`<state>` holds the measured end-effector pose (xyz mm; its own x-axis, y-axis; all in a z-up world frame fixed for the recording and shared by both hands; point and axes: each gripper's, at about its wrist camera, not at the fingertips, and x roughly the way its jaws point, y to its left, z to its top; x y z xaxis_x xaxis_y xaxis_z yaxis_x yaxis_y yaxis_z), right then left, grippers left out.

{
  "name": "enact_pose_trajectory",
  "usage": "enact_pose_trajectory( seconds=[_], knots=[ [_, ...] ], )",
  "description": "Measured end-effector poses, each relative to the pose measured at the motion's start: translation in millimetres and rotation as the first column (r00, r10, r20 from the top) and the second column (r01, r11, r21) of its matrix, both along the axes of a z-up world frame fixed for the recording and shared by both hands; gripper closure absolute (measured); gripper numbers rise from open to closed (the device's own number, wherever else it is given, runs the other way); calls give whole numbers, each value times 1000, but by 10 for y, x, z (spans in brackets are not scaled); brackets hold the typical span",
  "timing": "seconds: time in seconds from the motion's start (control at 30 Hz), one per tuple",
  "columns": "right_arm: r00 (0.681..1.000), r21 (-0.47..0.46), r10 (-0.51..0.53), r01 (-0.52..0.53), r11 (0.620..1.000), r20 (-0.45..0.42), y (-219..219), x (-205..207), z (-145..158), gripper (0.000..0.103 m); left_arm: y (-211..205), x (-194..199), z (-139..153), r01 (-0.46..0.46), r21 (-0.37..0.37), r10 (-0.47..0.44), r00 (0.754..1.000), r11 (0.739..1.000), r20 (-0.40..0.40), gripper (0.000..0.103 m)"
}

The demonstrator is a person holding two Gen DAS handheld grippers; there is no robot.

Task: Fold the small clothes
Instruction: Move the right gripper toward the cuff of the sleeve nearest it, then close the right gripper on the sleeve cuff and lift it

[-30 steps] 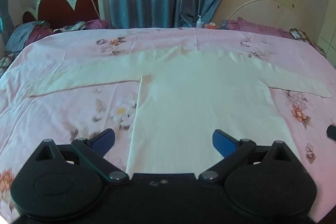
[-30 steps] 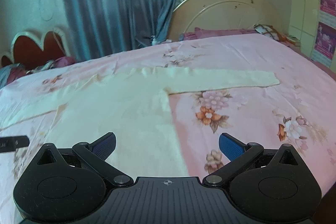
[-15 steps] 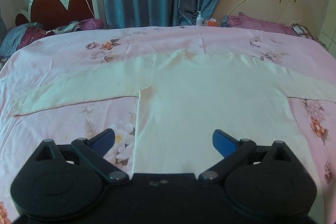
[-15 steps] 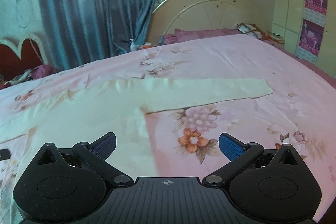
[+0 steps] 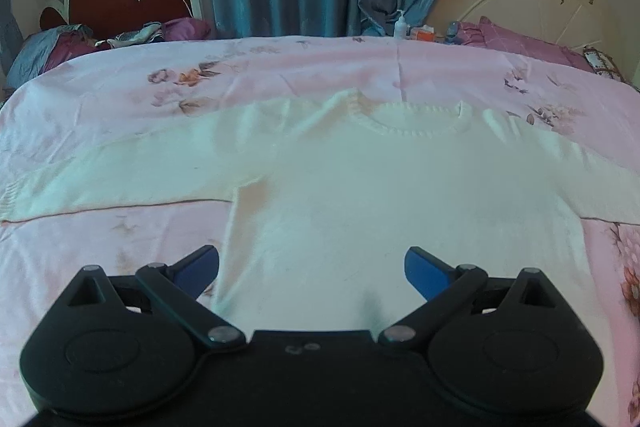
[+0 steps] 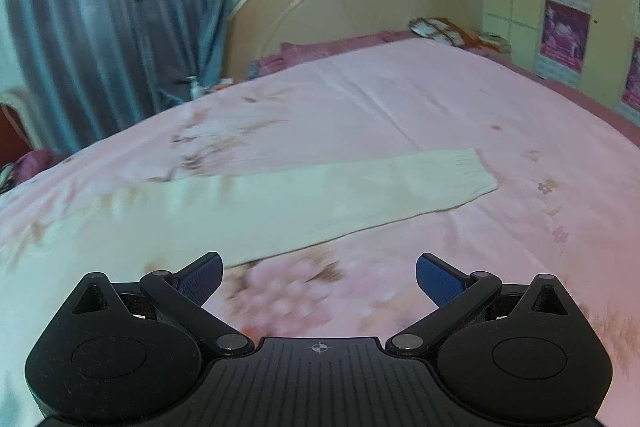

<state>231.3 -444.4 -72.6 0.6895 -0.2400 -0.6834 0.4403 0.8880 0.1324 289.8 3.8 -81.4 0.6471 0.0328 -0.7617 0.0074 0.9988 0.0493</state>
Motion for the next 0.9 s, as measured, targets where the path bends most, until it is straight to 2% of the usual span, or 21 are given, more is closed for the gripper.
enact_pose_trajectory(
  seconds=[0.03,0.13,0.3,0.33,0.37,0.43,0.63,0.73,0.8,0.83,0.9],
  knots=[
    [1000,1,-17,17,1000,-8,-110,38,-49,1,-48,44,-37,-4,6,4,1000,1000,0,4],
    [997,35,-72,73,997,-34,-476,146,-208,20,-177,153,-133,-13,32,13,1000,999,-6,4],
    [985,70,-162,166,984,-55,-971,269,-401,21,-345,282,-232,-5,55,6,1000,998,-20,4],
    [983,73,-172,177,982,-64,-1044,301,-438,24,-371,300,-242,-6,60,7,1000,998,-21,4],
    [981,78,-178,184,980,-75,-1118,337,-478,34,-396,320,-250,-5,65,6,1000,998,-23,4],
    [978,105,-186,195,975,-90,-1241,395,-556,47,-438,349,-264,-2,75,4,1000,997,-25,5],
    [970,119,-228,238,964,-85,-1428,527,-667,47,-502,418,-304,-8,90,11,999,996,-37,5],
    [975,120,-212,219,968,-70,-1417,577,-676,81,-512,431,-317,-11,94,15,999,996,-44,6],
    [977,113,-207,212,971,-57,-1419,593,-671,88,-512,445,-321,-11,92,16,999,996,-50,6],
    [979,110,-200,204,973,-51,-1414,607,-670,94,-507,450,-317,-14,93,19,999,996,-49,6],
    [982,99,-187,190,977,-33,-1381,604,-641,95,-499,450,-303,-22,95,25,999,995,-40,6]
  ],
)
